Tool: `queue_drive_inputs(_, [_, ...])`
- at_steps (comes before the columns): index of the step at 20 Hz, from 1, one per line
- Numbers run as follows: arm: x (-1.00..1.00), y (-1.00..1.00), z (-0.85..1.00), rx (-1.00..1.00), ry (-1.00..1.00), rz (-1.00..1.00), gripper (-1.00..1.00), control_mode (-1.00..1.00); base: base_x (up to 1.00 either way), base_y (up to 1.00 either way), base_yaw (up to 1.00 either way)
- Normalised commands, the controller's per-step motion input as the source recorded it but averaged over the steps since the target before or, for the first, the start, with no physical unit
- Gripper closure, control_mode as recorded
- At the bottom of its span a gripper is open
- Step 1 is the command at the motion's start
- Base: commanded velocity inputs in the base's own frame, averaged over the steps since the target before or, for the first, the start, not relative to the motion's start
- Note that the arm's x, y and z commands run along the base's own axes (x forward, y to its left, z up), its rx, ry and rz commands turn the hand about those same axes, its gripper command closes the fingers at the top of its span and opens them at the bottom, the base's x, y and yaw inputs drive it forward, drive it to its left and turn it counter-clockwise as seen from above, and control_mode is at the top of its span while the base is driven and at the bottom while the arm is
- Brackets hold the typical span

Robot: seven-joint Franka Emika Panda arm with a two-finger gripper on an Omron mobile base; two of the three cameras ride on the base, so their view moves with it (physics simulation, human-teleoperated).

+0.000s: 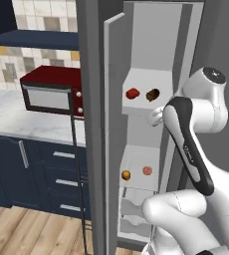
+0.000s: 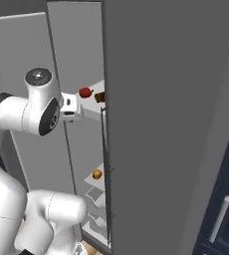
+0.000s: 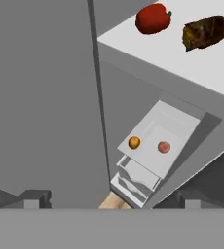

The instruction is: Take the sweet potato and bell pepper from the highest rack and move them to the second highest rack where the peach and mango are located, to maximize freezer space. Close the freezer door after rearranging.

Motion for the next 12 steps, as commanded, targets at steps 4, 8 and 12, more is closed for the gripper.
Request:
queue_drive_inputs(4, [0.00, 0.00, 0.00, 0.00, 0.00, 0.00, -1.00, 1.00, 0.38, 0.46, 0.00])
queue_drive_inputs(8, [0.00, 0.00, 0.00, 0.00, 0.00, 0.00, -1.00, 1.00, 0.47, 0.27, 0.01])
queue_drive_inputs(12, [0.31, 0.42, 0.01, 0.00, 0.00, 0.00, -1.00, -1.00, 0.11, 0.10, 0.00])
